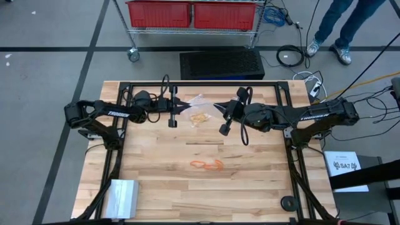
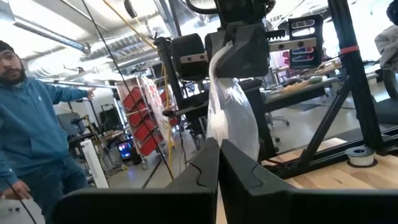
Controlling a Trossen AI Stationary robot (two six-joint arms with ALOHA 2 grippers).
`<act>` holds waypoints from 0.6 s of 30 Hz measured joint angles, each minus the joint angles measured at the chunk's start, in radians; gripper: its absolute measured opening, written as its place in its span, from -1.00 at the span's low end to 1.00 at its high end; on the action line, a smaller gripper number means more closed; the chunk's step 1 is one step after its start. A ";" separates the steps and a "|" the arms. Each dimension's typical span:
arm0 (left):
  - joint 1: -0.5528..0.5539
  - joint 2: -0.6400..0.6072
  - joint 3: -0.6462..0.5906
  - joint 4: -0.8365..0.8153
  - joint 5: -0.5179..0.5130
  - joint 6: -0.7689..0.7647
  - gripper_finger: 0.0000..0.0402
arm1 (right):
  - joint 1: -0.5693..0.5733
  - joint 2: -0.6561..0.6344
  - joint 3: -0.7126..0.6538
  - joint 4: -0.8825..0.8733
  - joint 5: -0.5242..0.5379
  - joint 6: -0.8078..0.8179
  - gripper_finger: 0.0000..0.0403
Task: Sort rubber bands
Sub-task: Open the bottom zip bag
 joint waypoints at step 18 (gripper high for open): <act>0.020 0.000 0.000 -0.095 -0.006 0.032 -0.99 | -0.012 0.000 0.000 -0.112 0.000 0.041 -0.78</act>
